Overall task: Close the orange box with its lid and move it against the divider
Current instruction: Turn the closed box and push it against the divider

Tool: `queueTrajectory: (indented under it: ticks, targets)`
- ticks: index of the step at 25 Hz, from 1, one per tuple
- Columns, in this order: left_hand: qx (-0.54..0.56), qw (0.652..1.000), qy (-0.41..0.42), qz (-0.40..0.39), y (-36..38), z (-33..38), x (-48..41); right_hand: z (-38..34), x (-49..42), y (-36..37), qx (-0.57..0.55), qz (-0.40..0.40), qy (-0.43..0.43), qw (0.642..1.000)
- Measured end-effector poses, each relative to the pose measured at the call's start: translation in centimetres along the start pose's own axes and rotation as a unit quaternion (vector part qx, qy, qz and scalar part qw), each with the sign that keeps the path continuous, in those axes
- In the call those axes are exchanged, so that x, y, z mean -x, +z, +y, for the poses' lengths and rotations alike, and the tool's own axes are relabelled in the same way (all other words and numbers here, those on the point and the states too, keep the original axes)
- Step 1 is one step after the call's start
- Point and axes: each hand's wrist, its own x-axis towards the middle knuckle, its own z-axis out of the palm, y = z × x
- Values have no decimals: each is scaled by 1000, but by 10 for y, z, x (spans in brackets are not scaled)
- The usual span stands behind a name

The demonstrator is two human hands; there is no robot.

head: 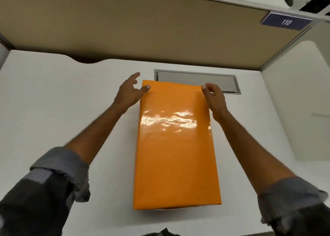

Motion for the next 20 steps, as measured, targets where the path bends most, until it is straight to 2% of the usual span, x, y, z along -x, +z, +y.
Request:
queueTrajectory:
  ticks: [3, 7, 9, 14, 18, 20]
  targets:
    - [25, 999, -8, -36, 6, -6, -31, 12, -28, 3, -15, -29, 25, 999]
    - [173, 979, -104, -37, 14, -18, -39, 32, -29, -2, -81, -63, 65, 993]
    - [176, 979, -104, -21, 17, -17, -37, 34, -29, -3, -62, -81, 67, 993]
    - [105, 989, -108, 11, 18, -15, 2, 20, -2, -9, -9, -65, 40, 997]
    - [88, 983, -131, -97, 11, -36, 112, 43, 98, -46, 8, -138, 80, 987]
    - [109, 970, -149, -157, 12, -53, 180, 65, 171, -62, -19, -175, 124, 977]
